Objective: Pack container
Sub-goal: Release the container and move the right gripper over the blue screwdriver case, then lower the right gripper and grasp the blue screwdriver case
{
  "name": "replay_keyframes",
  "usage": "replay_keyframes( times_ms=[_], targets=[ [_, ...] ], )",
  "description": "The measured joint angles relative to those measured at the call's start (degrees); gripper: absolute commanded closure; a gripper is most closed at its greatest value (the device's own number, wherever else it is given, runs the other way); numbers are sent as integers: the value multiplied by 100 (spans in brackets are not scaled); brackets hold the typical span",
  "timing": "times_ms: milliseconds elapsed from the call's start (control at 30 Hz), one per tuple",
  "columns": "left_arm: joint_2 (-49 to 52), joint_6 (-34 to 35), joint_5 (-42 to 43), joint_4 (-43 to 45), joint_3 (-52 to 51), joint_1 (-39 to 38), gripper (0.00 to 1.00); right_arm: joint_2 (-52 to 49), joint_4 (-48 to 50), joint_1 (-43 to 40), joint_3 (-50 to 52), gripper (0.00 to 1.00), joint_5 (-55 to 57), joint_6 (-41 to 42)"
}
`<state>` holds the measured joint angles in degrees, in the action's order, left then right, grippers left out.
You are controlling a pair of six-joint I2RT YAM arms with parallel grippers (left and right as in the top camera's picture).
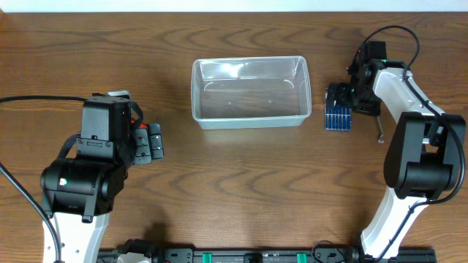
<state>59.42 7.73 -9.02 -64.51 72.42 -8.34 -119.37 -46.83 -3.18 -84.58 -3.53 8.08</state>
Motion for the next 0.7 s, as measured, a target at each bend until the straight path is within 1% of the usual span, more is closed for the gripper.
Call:
replay_keyframes(
  times_ms=[367,700],
  targets=[
    [0,0,2,0,0,0,2,-118,-450,4,-238,1,-122,-313],
    [0,0,2,0,0,0,2,-181,-470,162,-457,1,-120,-846]
  ],
)
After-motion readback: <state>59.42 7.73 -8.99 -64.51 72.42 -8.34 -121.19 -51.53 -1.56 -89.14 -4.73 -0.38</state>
